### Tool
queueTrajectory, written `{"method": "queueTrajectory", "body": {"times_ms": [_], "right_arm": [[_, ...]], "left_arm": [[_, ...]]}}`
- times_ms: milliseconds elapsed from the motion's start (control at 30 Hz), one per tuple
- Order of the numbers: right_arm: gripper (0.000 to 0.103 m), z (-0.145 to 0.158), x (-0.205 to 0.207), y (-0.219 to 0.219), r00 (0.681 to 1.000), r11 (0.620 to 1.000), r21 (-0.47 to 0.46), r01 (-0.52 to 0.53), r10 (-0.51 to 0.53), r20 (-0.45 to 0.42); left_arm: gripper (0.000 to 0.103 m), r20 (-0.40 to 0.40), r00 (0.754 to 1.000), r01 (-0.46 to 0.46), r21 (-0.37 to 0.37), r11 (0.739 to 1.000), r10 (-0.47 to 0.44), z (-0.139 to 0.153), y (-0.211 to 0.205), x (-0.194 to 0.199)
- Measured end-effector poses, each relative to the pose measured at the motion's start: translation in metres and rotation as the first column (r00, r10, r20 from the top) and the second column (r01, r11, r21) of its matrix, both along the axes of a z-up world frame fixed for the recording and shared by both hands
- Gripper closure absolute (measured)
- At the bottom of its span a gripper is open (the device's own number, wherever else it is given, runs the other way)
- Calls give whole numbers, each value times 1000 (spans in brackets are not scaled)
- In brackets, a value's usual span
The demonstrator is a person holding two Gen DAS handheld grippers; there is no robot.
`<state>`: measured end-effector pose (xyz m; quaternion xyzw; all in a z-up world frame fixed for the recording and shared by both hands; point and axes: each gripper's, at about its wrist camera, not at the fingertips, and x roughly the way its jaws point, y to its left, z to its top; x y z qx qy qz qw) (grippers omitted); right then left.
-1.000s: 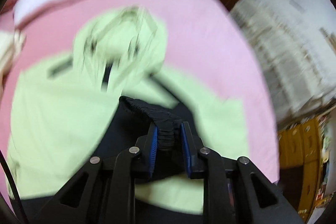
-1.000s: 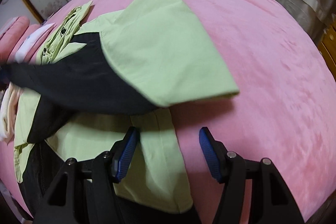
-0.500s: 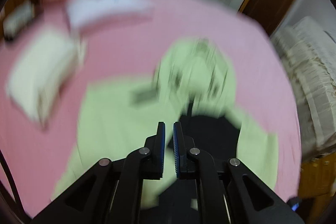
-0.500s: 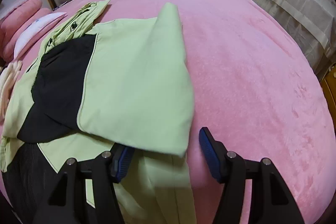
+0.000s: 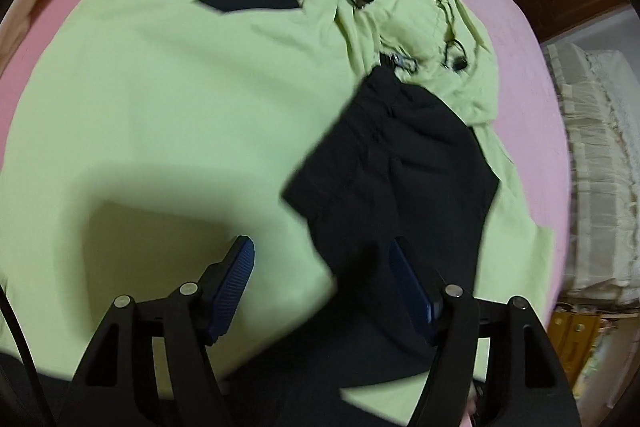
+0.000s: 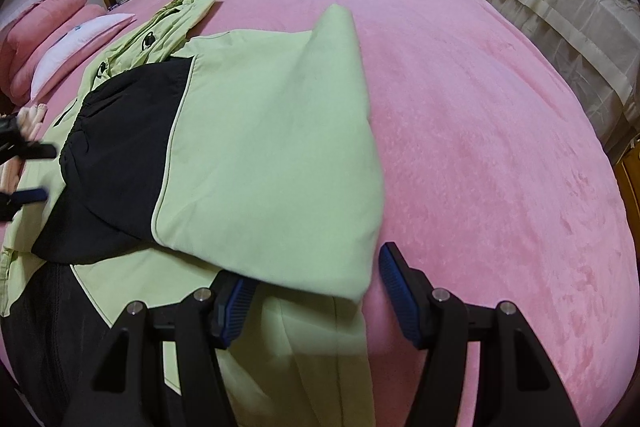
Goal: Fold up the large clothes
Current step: 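Straighten the black sleeve with the left tool while the right tool holds the folded side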
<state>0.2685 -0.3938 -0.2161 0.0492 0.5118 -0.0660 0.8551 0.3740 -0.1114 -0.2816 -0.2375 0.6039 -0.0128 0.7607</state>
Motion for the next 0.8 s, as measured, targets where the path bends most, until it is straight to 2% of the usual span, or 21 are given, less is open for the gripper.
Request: {"method": "queueTrajectory", "body": {"times_ms": [100, 167, 200, 233, 333, 400, 467, 633, 700, 800], "right_arm": [[42, -3, 1, 1, 1000, 1000, 3, 5, -5, -3], [42, -3, 2, 1, 1000, 1000, 9, 12, -12, -1], [42, -4, 2, 0, 1000, 1000, 14, 17, -17, -1], [42, -4, 2, -1, 1000, 1000, 17, 20, -20, -1], [42, -5, 4, -1, 999, 999, 32, 33, -33, 1], [42, -5, 4, -1, 1000, 999, 35, 29, -30, 8], [43, -5, 6, 0, 1000, 999, 27, 19, -19, 11], [43, -2, 12, 0, 1000, 1000, 12, 11, -11, 8], [43, -2, 14, 3, 1000, 1000, 8, 5, -5, 6], [43, -4, 14, 6, 1000, 1000, -13, -6, 6, 4]], "left_arm": [[35, 32, 999, 40, 64, 997, -42, -7, -8, 17], [50, 65, 994, 82, 158, 984, -93, -7, -16, 20], [64, 74, 991, 97, 213, 972, -115, -7, -23, 20], [75, 86, 988, 108, 217, 970, -129, -6, -26, 20], [76, 130, 986, 80, 210, 974, -109, 9, -32, 16], [77, 205, 975, 53, 171, 984, -88, 35, -34, 9], [77, 281, 957, 35, 130, 991, -71, 67, -34, 2], [77, 440, 898, -75, 112, 991, 18, 138, -12, -17], [77, 463, 885, -140, 141, 980, 60, 155, 7, -24], [76, 417, 905, -206, 247, 947, 89, 147, 31, -31]]}}
